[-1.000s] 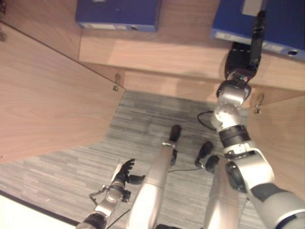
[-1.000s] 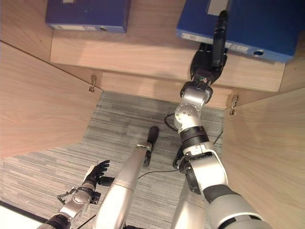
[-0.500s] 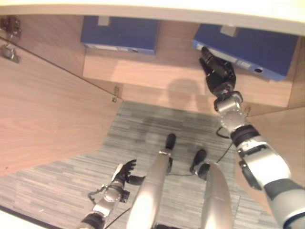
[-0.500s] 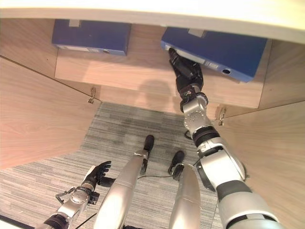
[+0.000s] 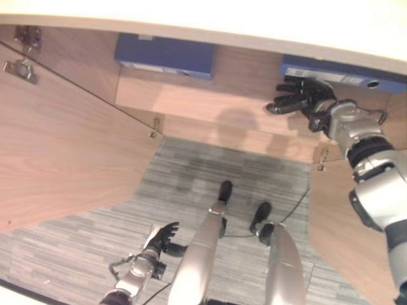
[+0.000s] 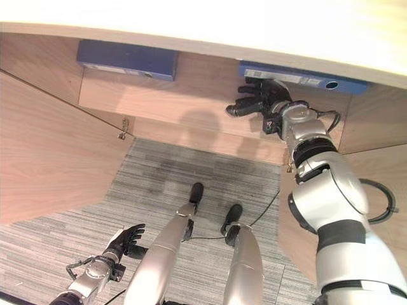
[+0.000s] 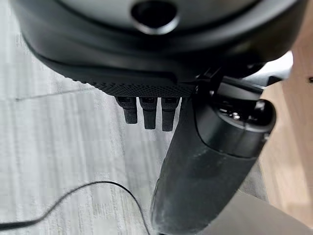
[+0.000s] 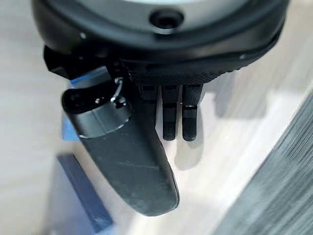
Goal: Put the empty folder in the office cabinet
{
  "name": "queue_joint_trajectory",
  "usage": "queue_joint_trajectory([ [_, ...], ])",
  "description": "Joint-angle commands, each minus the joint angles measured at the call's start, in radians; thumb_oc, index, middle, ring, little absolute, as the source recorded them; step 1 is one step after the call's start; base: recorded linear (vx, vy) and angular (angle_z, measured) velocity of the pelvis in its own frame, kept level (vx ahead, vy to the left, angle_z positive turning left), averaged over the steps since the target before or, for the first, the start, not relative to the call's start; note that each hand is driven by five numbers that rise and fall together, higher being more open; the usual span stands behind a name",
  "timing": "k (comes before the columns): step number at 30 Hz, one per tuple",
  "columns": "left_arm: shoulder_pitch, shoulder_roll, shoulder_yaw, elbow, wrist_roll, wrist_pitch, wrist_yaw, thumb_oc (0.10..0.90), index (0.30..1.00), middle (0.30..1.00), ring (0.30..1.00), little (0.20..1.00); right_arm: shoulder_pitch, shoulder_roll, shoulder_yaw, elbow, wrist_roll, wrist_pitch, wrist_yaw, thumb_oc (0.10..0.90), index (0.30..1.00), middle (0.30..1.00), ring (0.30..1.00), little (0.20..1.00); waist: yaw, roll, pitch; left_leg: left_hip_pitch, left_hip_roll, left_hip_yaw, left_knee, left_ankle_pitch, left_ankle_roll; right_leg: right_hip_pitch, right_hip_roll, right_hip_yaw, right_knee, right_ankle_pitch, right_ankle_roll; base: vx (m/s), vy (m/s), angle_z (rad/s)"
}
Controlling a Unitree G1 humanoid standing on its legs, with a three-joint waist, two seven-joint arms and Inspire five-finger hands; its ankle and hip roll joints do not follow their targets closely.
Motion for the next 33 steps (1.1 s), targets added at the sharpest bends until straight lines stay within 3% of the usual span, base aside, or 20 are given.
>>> queue_joint_trajectory([
  [1, 0.077, 0.06, 0.008, 0.0, -0.027, -0.01, -0.011, 0.8, 0.9, 0.9, 0.9, 0.9, 0.01, -0.126, 0.099, 0.045, -0.165, 0.021, -0.011, 0.8, 0.9, 0.9, 0.9, 0.9, 0.016, -0.006, -0.012, 0.018, 0.023, 0.015, 0.071, -0.129, -0.001, 0.042, 0.004, -0.006, -0.121, 0.106, 0.056, 0.0, 0.0, 0.0],
  [5, 0.087, 0.075, 0.012, -0.057, -0.023, -0.012, -0.02, 0.8, 0.9, 0.9, 0.9, 0.9, -0.026, -0.184, 0.203, 0.063, -0.433, -0.007, -0.019, 0.8, 0.9, 0.9, 0.9, 0.9, 0.007, -0.013, -0.012, 0.019, 0.026, 0.016, 0.055, -0.123, -0.003, 0.044, 0.005, -0.013, -0.14, 0.116, 0.059, 0.0, 0.0, 0.0],
  [8, 0.098, 0.088, 0.032, -0.106, -0.018, -0.007, -0.023, 0.8, 0.9, 0.9, 0.9, 0.9, -0.043, -0.211, 0.257, 0.028, -0.544, -0.019, -0.014, 0.8, 0.9, 0.9, 0.9, 0.9, 0.003, -0.017, -0.012, 0.026, 0.028, 0.013, 0.047, -0.12, -0.003, 0.052, 0.006, -0.015, -0.151, 0.118, 0.06, 0.0, 0.0, 0.0],
  [15, 0.095, 0.085, 0.057, -0.132, -0.008, -0.003, -0.043, 0.8, 0.9, 0.9, 0.9, 0.9, 0.018, -0.205, 0.298, -0.075, -0.566, -0.019, 0.068, 0.8, 0.9, 0.9, 0.9, 0.9, 0.003, -0.026, -0.012, 0.062, 0.03, 0.012, 0.014, -0.108, -0.007, 0.086, 0.008, -0.021, -0.184, 0.133, 0.064, -0.01, -0.003, 0.02],
  [20, 0.078, 0.051, 0.054, -0.114, -0.041, -0.003, -0.078, 0.8, 0.9, 0.9, 0.9, 0.9, 0.14, -0.133, 0.327, -0.165, -0.635, -0.021, 0.148, 0.8, 0.9, 0.9, 0.9, 0.9, 0.005, -0.037, -0.012, 0.203, 0.035, 0.01, -0.089, -0.075, -0.014, 0.213, 0.021, -0.024, -0.284, 0.166, 0.079, 0.0, 0.0, 0.0],
  [21, 0.071, 0.042, 0.045, -0.097, -0.053, -0.001, -0.09, 0.8, 0.9, 0.9, 0.9, 0.9, 0.161, -0.123, 0.331, -0.177, -0.648, -0.028, 0.156, 0.8, 0.9, 0.9, 0.9, 0.9, 0.002, -0.04, -0.023, 0.216, 0.036, 0.011, -0.113, -0.045, -0.011, 0.232, 0.023, -0.033, -0.312, 0.191, 0.073, 0.0, 0.014, -0.06],
  [29, 0.038, -0.022, 0.026, 0.092, -0.081, 0.022, -0.114, 0.8, 0.9, 0.9, 0.9, 0.9, 0.327, -0.037, 0.289, -0.164, -0.79, -0.057, 0.172, 0.8, 0.9, 0.9, 0.9, 0.9, -0.024, -0.059, -0.114, 0.384, 0.067, -0.004, -0.262, 0.01, -0.033, 0.418, 0.065, -0.05, -0.473, 0.211, 0.078, 0.06, -0.049, -0.04],
  [33, 0.039, -0.032, 0.027, 0.116, -0.068, 0.029, -0.117, 0.8, 0.9, 0.9, 0.9, 0.9, 0.352, -0.021, 0.272, -0.159, -0.798, -0.056, 0.175, 0.8, 0.9, 0.9, 0.9, 0.9, -0.029, -0.065, -0.143, 0.408, 0.076, -0.006, -0.299, 0.031, -0.044, 0.45, 0.082, -0.054, -0.522, 0.22, 0.077, 0.02, -0.068, 0.03],
])
